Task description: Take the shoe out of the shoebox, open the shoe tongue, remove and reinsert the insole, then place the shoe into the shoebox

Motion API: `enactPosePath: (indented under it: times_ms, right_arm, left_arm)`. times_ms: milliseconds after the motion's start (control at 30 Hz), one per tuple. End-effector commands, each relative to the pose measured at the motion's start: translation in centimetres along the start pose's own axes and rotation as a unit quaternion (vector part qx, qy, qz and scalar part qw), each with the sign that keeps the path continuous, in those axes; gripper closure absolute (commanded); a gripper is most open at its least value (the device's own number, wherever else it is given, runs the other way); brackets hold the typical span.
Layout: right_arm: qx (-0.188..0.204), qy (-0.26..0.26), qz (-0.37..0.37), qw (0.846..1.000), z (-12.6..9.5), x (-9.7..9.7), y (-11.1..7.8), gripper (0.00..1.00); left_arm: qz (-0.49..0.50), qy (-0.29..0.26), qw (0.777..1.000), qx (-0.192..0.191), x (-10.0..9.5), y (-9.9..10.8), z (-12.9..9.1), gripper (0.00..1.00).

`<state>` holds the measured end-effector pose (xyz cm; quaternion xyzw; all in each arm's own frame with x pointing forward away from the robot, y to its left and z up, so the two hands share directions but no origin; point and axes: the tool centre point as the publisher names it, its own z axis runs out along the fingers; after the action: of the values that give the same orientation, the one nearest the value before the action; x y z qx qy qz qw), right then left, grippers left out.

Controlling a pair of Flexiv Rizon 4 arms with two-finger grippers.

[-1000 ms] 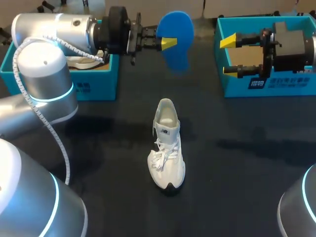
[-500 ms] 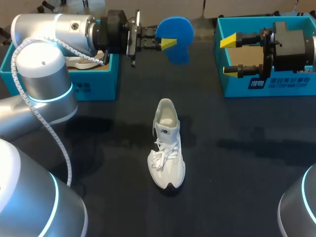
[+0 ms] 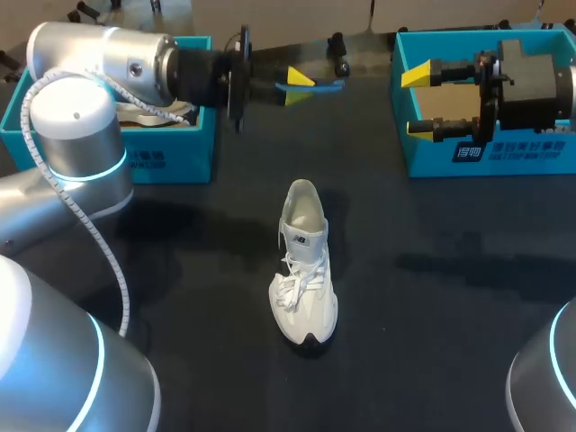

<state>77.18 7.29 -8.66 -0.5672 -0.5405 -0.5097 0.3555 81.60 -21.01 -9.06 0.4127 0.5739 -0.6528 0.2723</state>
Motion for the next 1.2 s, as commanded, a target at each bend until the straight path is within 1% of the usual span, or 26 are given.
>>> enactPosePath:
  times_ms: [33,533,567,767,833,933,1033,1100,1200]
  right_arm:
    - [-0.001,0.000,0.000,1.000,0.2,0.0,0.0,0.00]
    - [-0.001,0.000,0.000,1.000,0.2,0.0,0.0,0.00]
    - [-0.001,0.000,0.000,1.000,0.2,0.0,0.0,0.00]
    - [-0.004,-0.005,0.003,1.000,0.3,-0.1,0.0,0.00]
    - [-0.004,-0.002,0.002,1.000,0.3,-0.1,-0.1,0.00]
    - [-0.005,0.000,0.001,1.000,0.5,-0.1,-0.1,0.00]
    - [-0.005,0.001,0.000,1.000,0.8,0.0,-0.1,0.00]
    - [-0.005,0.004,-0.001,1.000,1.0,-0.1,-0.1,0.00]
    - [-0.002,0.008,-0.003,1.000,1.2,-0.1,0.0,0.00]
  left_arm:
    - [0.537,0.085,0.839,0.004,0.4,0.8,-0.3,1.00]
    - [0.537,0.085,0.839,0.004,0.4,0.8,-0.3,1.00]
    - [0.537,0.082,0.840,0.000,0.5,1.0,-0.3,1.00]
    - [0.526,0.070,0.847,-0.021,1.0,1.8,-0.3,1.00]
    - [0.518,0.062,0.853,-0.027,1.1,1.9,-0.2,1.00]
    - [0.511,0.053,0.857,-0.034,1.0,2.0,-0.1,1.00]
    - [0.496,0.040,0.866,-0.041,0.8,2.1,0.0,1.00]
    - [0.495,0.036,0.867,-0.043,0.8,2.1,0.1,1.00]
    - [0.483,0.025,0.874,-0.044,0.6,1.8,0.2,1.00]
